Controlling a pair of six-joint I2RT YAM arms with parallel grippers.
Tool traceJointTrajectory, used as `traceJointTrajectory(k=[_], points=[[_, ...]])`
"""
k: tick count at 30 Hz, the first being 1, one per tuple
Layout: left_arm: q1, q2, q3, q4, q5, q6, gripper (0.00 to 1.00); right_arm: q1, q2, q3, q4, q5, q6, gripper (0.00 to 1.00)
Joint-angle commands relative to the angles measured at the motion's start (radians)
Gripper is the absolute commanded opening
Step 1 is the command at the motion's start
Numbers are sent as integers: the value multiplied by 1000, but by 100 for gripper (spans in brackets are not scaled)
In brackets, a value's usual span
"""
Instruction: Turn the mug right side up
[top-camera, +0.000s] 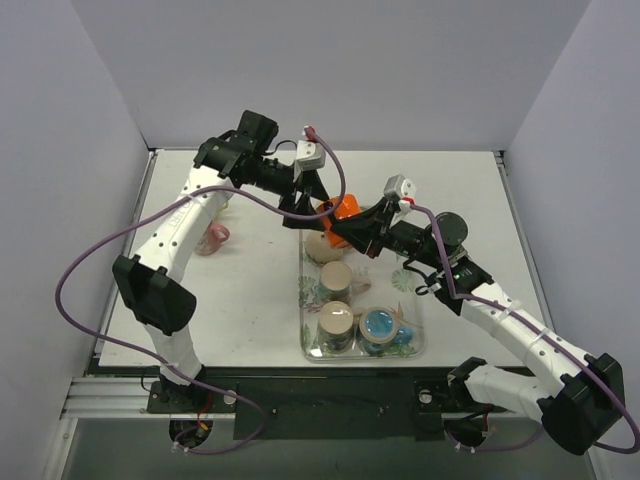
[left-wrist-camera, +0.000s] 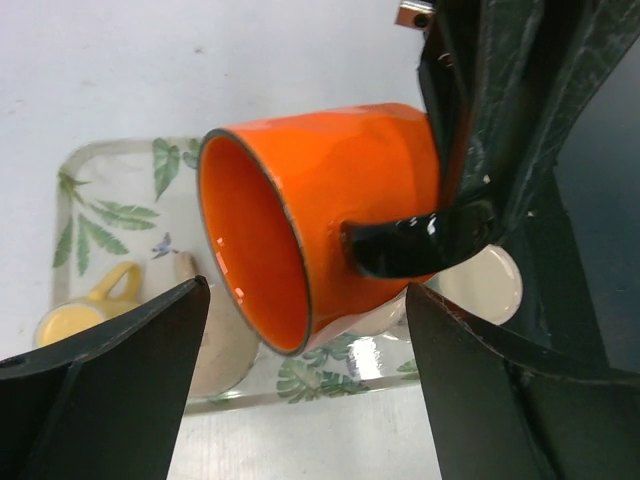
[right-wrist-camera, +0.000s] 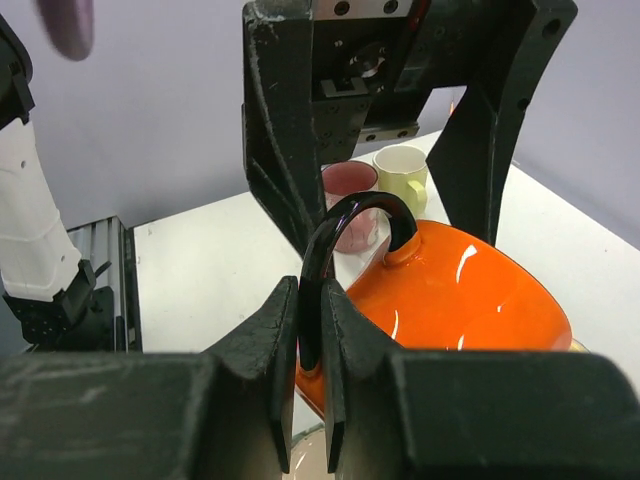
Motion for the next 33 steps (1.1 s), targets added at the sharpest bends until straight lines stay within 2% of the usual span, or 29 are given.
traceJointTrajectory(k=[1, 2, 5, 6, 7, 8, 12, 13, 14, 15, 16, 17, 18, 19, 23, 28, 31, 33], points=[[-31, -15, -29, -4, 100, 6, 86, 9, -28, 43, 124, -13, -54, 0], [-33, -12, -30, -11, 143, -1, 83, 9, -26, 43, 121, -16, -57, 0], [-36, -7, -29, -38, 197, -12, 57, 6, -23, 42, 100, -13, -76, 0], [-37, -6, -27, -49, 205, -8, 37, 4, -23, 36, 100, -10, -80, 0], [-36, -4, -24, -73, 202, 8, 24, 1, -22, 31, 101, -10, -80, 0], [-36, -4, -19, -86, 186, 9, 0, -6, -19, 25, 101, -3, -74, 0], [-21, -10, -1, -142, 104, -14, 0, -31, -3, 17, 97, 21, -60, 0], [-18, -15, 2, -133, 61, -74, 0, -35, 3, 26, 62, 35, -62, 0], [-18, -28, 5, -114, -64, -118, 0, -35, 6, 34, 10, 73, -71, 0], [-15, -39, 4, -85, -210, -192, 0, -35, 12, 54, -29, 91, -79, 7], [-13, -61, -1, -66, -269, -222, 0, -35, 18, 63, -97, 128, -94, 30], [-2, -73, -3, -86, -353, -222, 0, -32, 20, 82, -122, 145, -100, 42], [2, -99, -7, -127, -390, -221, 0, -32, 24, 89, -168, 173, -109, 71], [15, -113, -12, -147, -453, -195, 0, -31, 23, 96, -184, 187, -109, 88], [56, -228, -130, -242, -677, -137, 0, -28, 10, 86, -241, 308, -97, 91], [183, -341, -396, -311, -780, -54, 0, -28, 13, 82, -319, 395, -105, 92], [290, -352, -538, -278, -859, -26, 0, -28, 18, 65, -313, 426, -106, 93], [340, -357, -634, -198, -904, -26, 0, -28, 12, 37, -276, 453, -106, 93]])
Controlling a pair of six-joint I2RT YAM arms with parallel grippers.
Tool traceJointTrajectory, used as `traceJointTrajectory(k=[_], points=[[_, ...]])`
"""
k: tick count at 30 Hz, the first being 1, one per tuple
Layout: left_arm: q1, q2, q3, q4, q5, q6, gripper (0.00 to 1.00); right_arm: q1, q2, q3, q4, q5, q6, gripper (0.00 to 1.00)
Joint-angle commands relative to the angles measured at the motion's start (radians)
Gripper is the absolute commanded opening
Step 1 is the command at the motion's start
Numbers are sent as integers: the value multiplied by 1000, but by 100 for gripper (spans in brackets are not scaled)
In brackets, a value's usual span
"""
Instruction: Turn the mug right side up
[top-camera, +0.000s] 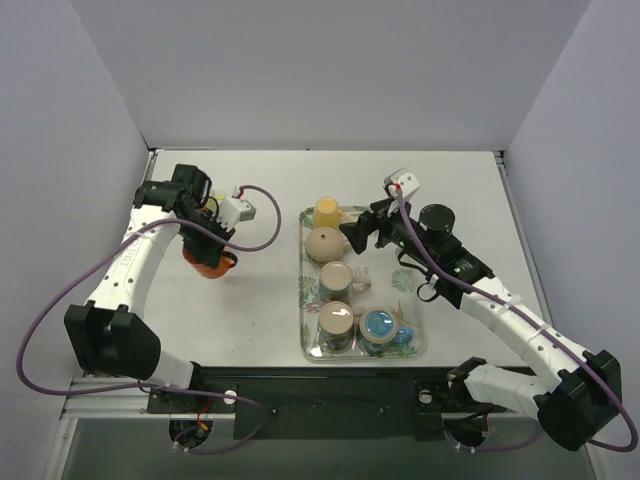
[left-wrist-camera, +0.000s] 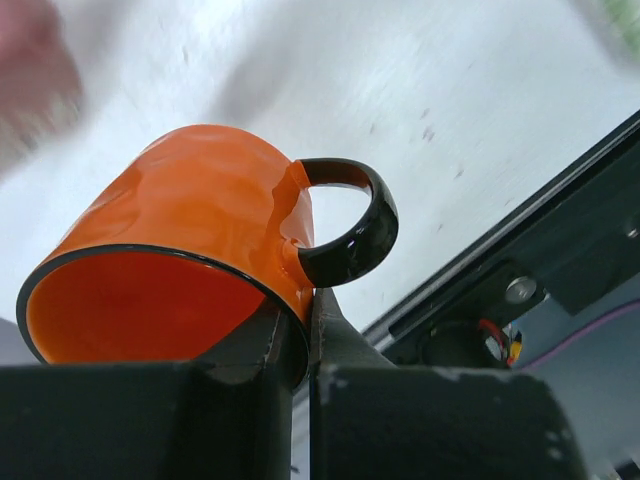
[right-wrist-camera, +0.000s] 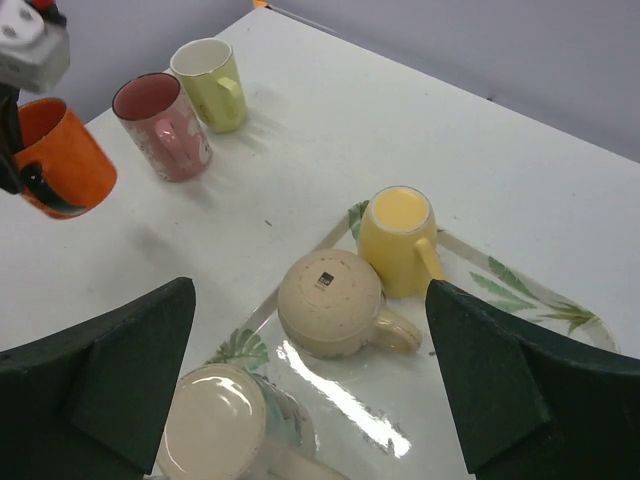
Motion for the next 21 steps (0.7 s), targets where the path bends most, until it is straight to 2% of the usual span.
traceJointTrajectory(k=[1, 7, 10, 13, 18, 20, 21], points=[[95, -7, -189, 115, -156, 45, 0, -1, -18, -29, 72, 95, -6, 94], [109, -31, -370, 384, -176, 20, 0, -53, 10, -15, 14, 179, 63, 95], [112, -36, -430, 461, -197, 35, 0, -120, 31, -16, 19, 237, 244, 95], [114, -40, -470, 492, -184, 72, 0, -174, 36, -53, 71, 441, 443, 98], [126, -72, -551, 541, -141, 132, 0, -225, 21, -141, 233, 362, 422, 100], [132, -85, -559, 540, -133, 144, 12, -227, 30, -136, 218, 334, 433, 100], [135, -91, -557, 538, -128, 144, 27, -225, 37, -119, 204, 330, 442, 100]])
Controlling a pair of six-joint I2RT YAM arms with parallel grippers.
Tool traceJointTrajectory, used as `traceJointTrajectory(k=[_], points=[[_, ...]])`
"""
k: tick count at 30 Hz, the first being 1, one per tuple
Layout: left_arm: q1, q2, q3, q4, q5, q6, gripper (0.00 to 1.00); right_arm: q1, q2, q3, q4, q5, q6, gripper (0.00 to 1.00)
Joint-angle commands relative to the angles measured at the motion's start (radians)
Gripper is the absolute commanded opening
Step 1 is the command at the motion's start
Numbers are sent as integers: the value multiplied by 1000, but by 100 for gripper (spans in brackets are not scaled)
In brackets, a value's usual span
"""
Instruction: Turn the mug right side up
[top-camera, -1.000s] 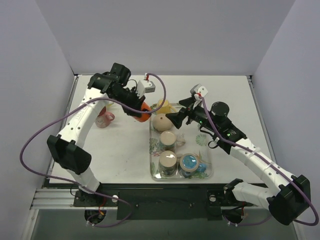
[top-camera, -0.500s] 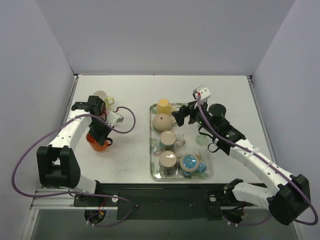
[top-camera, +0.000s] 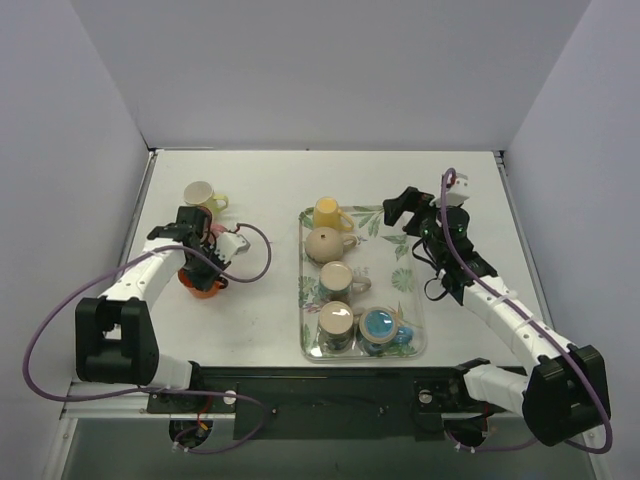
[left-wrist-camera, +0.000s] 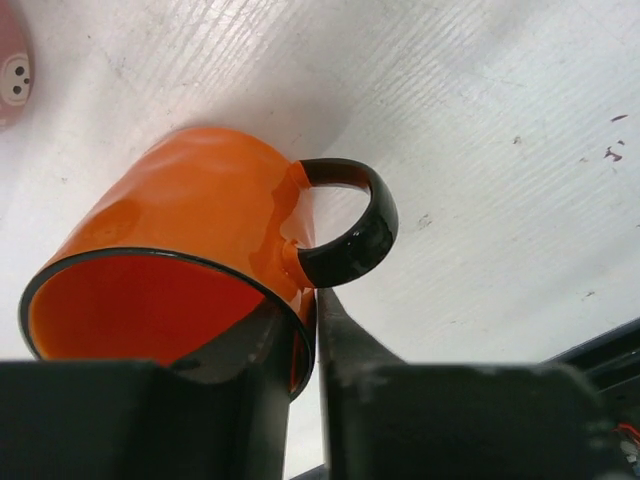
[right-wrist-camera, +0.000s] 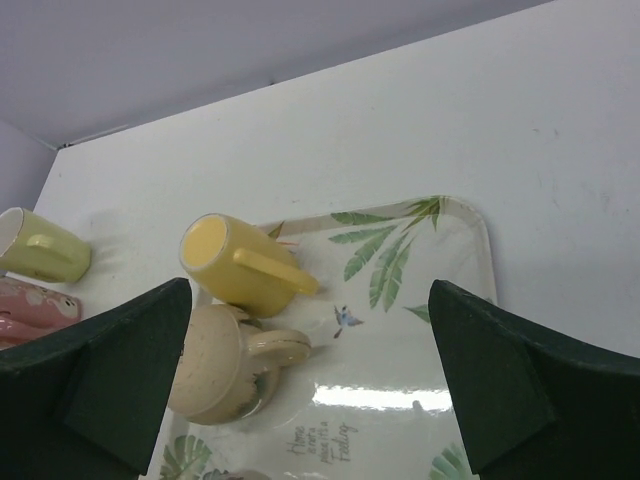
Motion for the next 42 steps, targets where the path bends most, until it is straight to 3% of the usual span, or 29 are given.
traceJointTrajectory(k=[1, 3, 4, 6, 8, 12, 17, 25, 32, 42], points=[[22, -67, -1, 60, 39, 49, 34, -6, 11, 40, 60, -13, 73, 100], [27, -87, 13, 43, 47, 43, 60, -32, 29, 54, 26, 8, 143, 100], [27, -92, 37, 28, 49, 37, 86, -55, 43, 54, 19, 34, 245, 100], [28, -106, 95, -31, 55, 23, 87, -134, 62, 54, -3, 7, 409, 99], [29, -113, 180, -95, 72, -6, 87, -183, 77, 69, -70, -4, 495, 91], [28, -95, 391, -216, 173, -52, 88, -122, 114, 149, -303, 95, 625, 89], [24, -69, 542, -175, 341, -153, 89, 13, 230, 177, -232, 96, 902, 84], [-2, -38, 519, -83, 333, -207, 90, 58, 551, 263, 11, -16, 1353, 76], [-11, -37, 472, -69, 280, -195, 91, 128, 646, 329, 84, -27, 1431, 75], [-10, -29, 464, -58, 282, -197, 91, 130, 727, 356, 26, 21, 1438, 70]])
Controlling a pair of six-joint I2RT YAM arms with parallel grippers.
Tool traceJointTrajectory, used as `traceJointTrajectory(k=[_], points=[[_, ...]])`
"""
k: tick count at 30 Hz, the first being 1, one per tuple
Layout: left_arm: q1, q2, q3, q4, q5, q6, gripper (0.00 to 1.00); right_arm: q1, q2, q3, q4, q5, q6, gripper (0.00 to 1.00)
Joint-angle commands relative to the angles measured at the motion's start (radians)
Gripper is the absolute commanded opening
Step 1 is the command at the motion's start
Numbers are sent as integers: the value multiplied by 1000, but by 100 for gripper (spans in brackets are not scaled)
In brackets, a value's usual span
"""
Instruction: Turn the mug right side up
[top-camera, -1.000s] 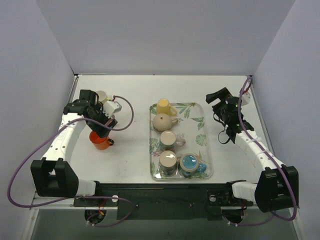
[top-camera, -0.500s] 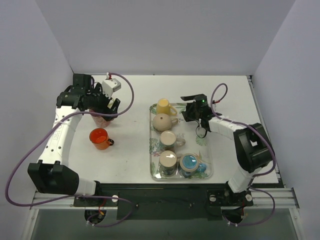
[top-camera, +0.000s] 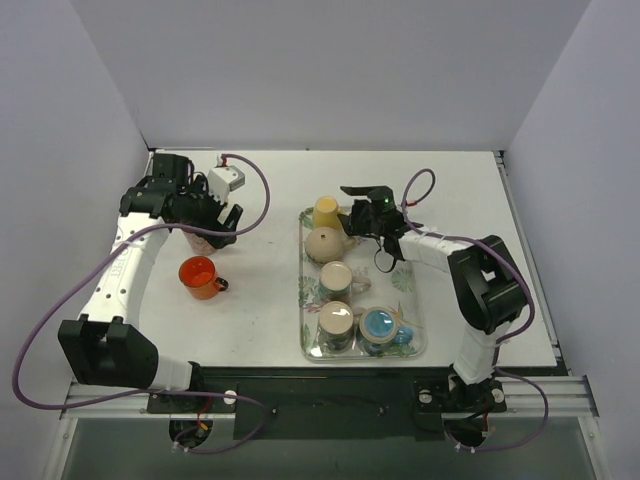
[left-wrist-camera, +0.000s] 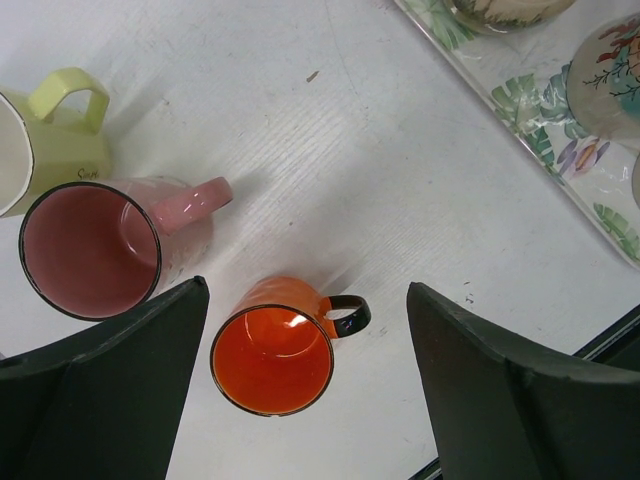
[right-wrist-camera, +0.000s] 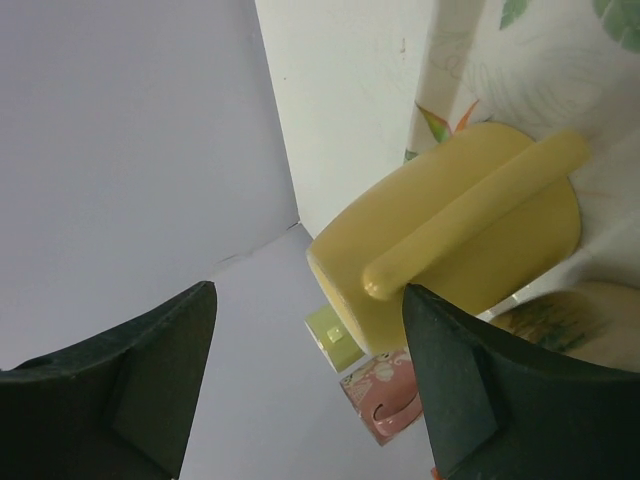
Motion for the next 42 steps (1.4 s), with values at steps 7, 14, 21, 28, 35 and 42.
traceJointTrajectory(k=[7, 14, 21, 28, 35, 42], points=[[-4, 0, 12, 35, 14, -2, 91, -15, 75, 39, -38, 62, 27, 67], [-4, -4, 7, 36, 20, -2, 91, -43, 142, 103, -73, 19, -4, 51], [-4, -4, 12, 30, 19, 0, 91, -49, 194, 118, -58, 4, 10, 47], [-3, -1, 12, 35, 23, -2, 91, -55, 223, 149, -18, -42, 4, 22], [-4, 2, 15, 41, 43, 3, 92, -62, 167, 109, 59, -44, -71, 0], [-15, 19, 52, 61, 63, -9, 92, -52, 78, 127, 116, -47, -378, 0]])
